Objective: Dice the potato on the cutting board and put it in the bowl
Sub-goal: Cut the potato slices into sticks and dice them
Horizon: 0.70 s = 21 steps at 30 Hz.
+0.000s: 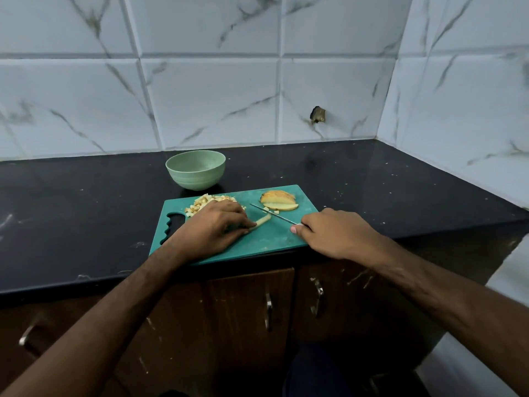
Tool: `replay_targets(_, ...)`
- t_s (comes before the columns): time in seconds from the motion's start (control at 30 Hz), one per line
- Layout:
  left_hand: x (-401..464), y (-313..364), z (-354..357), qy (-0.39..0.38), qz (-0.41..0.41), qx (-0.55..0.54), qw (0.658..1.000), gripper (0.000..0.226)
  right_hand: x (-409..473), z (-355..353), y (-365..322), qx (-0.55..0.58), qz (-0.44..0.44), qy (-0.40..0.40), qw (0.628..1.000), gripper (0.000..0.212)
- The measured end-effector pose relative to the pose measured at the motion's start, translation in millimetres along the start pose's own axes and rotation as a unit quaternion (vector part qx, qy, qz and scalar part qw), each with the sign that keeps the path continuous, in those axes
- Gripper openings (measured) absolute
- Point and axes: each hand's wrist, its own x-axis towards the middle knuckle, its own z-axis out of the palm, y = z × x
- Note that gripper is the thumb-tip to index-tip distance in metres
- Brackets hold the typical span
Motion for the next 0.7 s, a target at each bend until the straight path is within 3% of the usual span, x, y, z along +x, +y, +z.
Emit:
replay_targets(0.2,1,1,-1,-0.003,-0.004,0.0,1.0,0.027,5,2,-1,-0.021,-0.008,-0.001,1.0,0.049)
replay_targets(0.37,0,1,-2,0.0,-0.001,-0.005,1.0,0.026,1,5,-2,0.036,-0.017,-0.014,0.999,0.043)
replay_targets(0.7,0,2,-2,-0.005,-0.003,0.0,1.0,0.026,-20,3,13,0.135,0.01,-0.058,0.989,0.051)
